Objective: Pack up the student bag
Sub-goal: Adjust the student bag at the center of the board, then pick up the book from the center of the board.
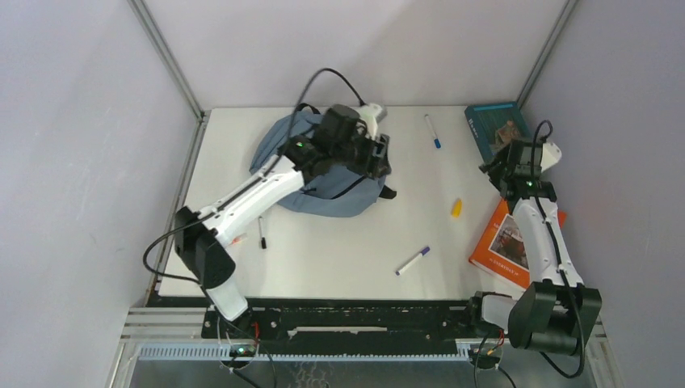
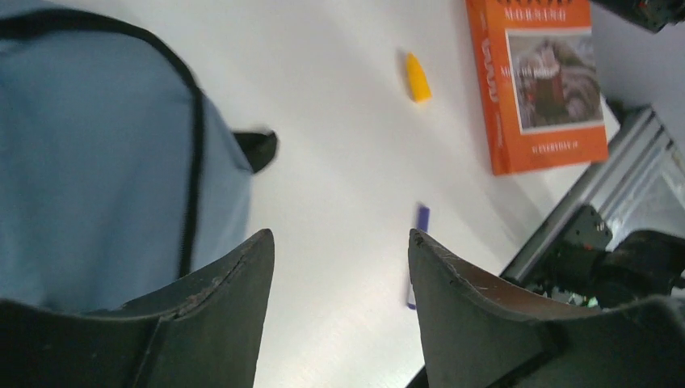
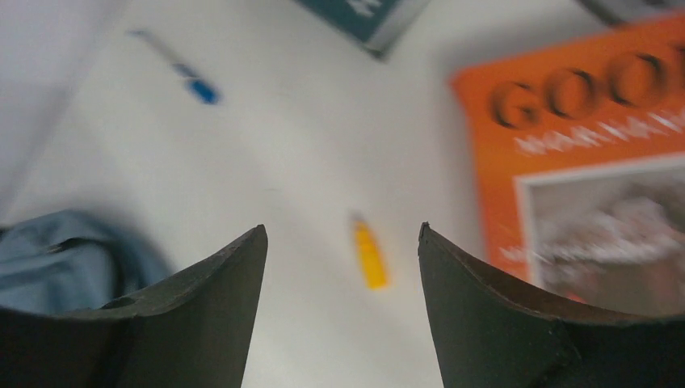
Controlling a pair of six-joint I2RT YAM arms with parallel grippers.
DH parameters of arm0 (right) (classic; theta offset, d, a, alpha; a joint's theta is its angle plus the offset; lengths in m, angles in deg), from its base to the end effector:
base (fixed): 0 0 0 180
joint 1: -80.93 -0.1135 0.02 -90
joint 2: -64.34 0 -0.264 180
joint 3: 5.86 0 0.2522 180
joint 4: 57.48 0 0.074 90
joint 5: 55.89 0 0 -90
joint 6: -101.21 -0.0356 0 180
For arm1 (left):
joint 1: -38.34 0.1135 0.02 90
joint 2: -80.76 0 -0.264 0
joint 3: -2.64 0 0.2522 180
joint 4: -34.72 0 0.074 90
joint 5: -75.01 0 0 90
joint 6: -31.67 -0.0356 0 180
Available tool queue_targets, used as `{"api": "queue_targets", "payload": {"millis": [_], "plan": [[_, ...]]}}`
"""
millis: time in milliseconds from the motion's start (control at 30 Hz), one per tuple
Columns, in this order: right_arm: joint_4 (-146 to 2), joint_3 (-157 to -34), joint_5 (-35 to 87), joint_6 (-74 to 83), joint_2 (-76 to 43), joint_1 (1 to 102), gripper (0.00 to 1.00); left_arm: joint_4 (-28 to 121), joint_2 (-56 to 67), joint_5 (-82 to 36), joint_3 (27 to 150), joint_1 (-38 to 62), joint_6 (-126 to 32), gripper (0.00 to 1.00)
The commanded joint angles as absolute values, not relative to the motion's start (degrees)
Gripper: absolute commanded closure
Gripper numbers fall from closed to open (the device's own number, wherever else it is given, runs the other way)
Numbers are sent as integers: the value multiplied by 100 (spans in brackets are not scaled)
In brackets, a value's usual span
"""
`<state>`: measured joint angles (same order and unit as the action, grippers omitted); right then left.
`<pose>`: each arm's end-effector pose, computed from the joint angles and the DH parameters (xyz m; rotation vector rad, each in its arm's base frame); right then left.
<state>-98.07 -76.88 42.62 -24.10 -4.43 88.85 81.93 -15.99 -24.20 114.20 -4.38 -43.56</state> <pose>0.2588 -0.0413 0.3017 0.8967 2.0450 0.0944 0.2805 -0.2667 0.3817 0.6324 2.1334 -0.7447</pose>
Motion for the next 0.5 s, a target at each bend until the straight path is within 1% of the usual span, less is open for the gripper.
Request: {"api": "queue_targets", "payload": {"millis": [0,67,133,233,333,400,467], "plan": [[-11185,-7418,5935,-2686,-14,9131,25,7806,-1874,-2464,11291,-973,-4312,34],[-11578,-7317,6356,-2900,92,9396,27,7847,-2024,-2443,11345,-1129,-4371,34],[-11807,-7199,6809,-3008,150,9474,29,7901,-2137,-2515,11383,-1161,-4382,39],[-11931,-6946,7353,-3238,202,9620,30,7931,-2237,-2407,11389,-1158,-4405,38],[-11692,-6637,7084,-3205,148,10075,31,8026,-2394,-2409,11552,-1161,-4387,36],[-11330,-6441,6723,-2915,29,10379,33,8055,-2485,-2447,11677,-1162,-4303,36],[-11107,-6388,6170,-2681,-211,10613,33,8054,-2532,-2417,11714,-1161,-4202,37]]}}
